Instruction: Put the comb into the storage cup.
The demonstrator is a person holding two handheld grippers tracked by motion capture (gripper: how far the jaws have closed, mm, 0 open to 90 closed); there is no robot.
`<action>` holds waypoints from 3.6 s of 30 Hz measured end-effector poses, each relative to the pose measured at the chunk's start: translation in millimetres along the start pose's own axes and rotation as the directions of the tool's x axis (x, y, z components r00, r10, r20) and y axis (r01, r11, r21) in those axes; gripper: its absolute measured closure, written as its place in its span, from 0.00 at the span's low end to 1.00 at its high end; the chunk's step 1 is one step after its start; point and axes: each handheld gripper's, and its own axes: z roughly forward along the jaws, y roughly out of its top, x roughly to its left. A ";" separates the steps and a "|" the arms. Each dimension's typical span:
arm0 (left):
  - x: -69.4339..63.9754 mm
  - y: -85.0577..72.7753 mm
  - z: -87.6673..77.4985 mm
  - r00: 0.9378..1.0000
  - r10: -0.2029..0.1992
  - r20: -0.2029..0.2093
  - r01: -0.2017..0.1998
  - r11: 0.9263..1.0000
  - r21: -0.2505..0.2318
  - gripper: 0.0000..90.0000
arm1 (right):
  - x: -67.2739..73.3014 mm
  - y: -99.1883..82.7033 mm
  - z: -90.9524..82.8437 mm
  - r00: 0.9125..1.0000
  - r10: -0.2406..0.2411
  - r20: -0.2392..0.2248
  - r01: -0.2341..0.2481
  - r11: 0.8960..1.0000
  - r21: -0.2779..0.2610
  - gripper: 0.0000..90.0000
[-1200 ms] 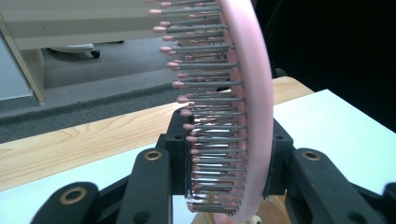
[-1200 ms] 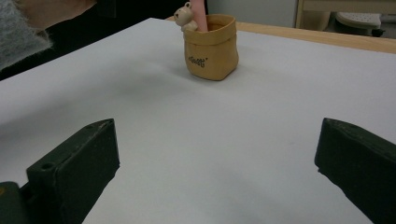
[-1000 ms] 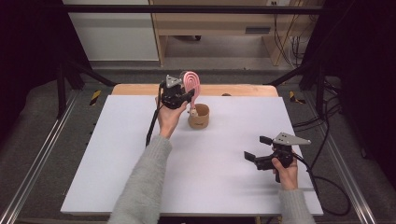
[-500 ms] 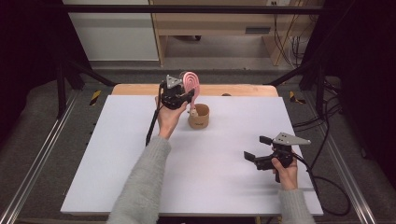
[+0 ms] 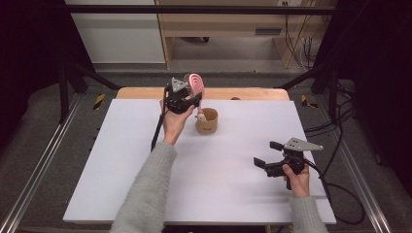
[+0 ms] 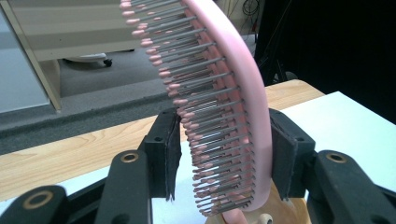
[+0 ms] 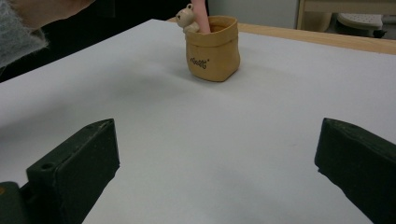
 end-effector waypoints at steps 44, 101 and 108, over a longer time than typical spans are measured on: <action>-7.2 1.9 -11.8 0.999 0.029 0.045 -0.027 0.998 -0.051 0.07 | 0.2 0.4 -0.1 1.000 0.001 -0.003 -0.001 1.000 -0.005 0.00; 10.6 -34.7 -127.7 0.967 0.066 0.245 -0.037 0.992 -0.118 0.01 | 1.5 1.1 0.9 1.000 -0.004 0.003 0.004 1.000 -0.005 0.00; 16.5 -46.4 -139.2 0.965 0.059 0.255 -0.029 0.992 -0.121 0.01 | 1.3 1.0 0.8 1.000 -0.005 0.004 0.006 1.000 -0.004 0.00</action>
